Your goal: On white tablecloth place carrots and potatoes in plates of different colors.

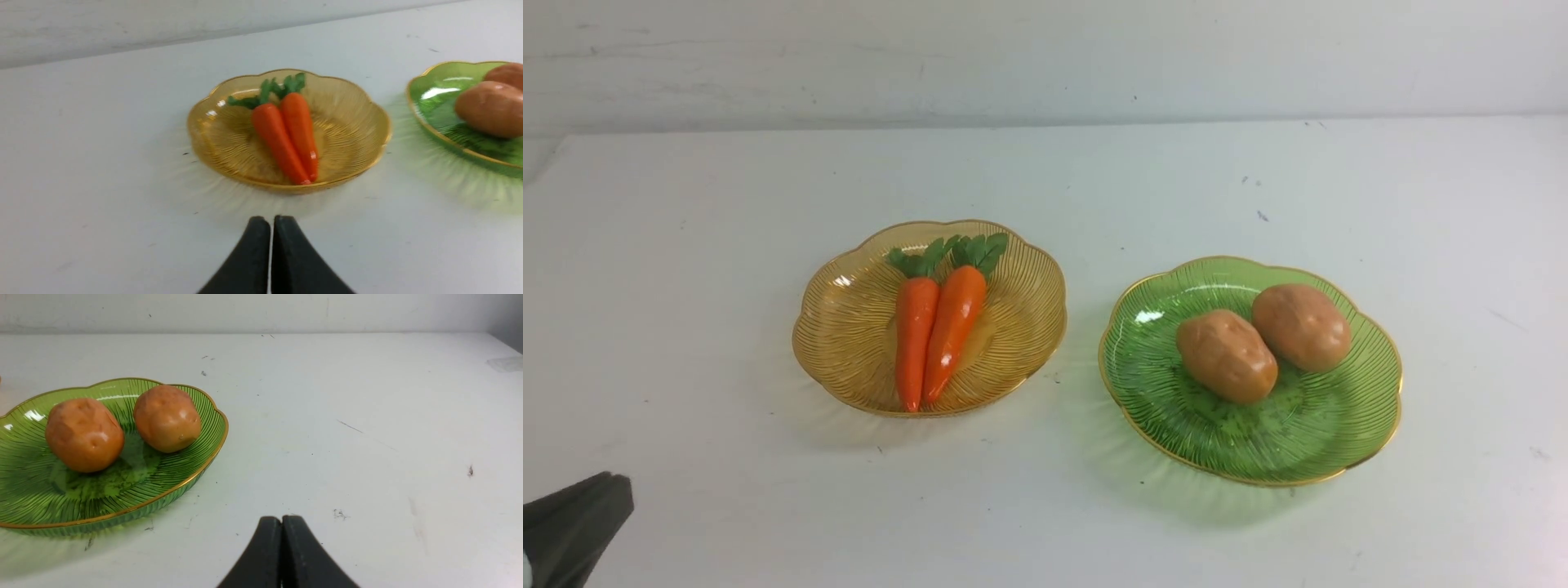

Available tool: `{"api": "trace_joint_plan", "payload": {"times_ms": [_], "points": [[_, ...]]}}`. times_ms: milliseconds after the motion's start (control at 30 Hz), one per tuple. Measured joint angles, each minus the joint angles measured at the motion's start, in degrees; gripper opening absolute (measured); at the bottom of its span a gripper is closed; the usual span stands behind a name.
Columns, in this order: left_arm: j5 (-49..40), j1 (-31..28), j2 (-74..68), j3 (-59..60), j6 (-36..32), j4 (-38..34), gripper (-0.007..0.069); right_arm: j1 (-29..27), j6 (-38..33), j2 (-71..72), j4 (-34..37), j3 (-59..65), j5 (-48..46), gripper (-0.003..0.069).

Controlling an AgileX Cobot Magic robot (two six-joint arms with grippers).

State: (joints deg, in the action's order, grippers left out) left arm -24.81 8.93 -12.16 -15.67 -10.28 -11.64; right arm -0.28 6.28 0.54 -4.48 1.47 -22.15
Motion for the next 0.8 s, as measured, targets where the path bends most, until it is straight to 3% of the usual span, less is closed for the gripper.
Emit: {"api": "trace_joint_plan", "payload": {"times_ms": [300, 800], "points": [[0.27, -8.97, 12.36, 13.26, 11.55, 10.65, -0.0003, 0.0, 0.0, 0.0, 0.0, 0.0, 0.0, -0.0015], [1.62, -4.6, 12.86, 17.06, 12.79, 12.03, -0.0003, 0.0, 0.0, 0.0, 0.0, 0.0, 0.0, -0.0015]]}}
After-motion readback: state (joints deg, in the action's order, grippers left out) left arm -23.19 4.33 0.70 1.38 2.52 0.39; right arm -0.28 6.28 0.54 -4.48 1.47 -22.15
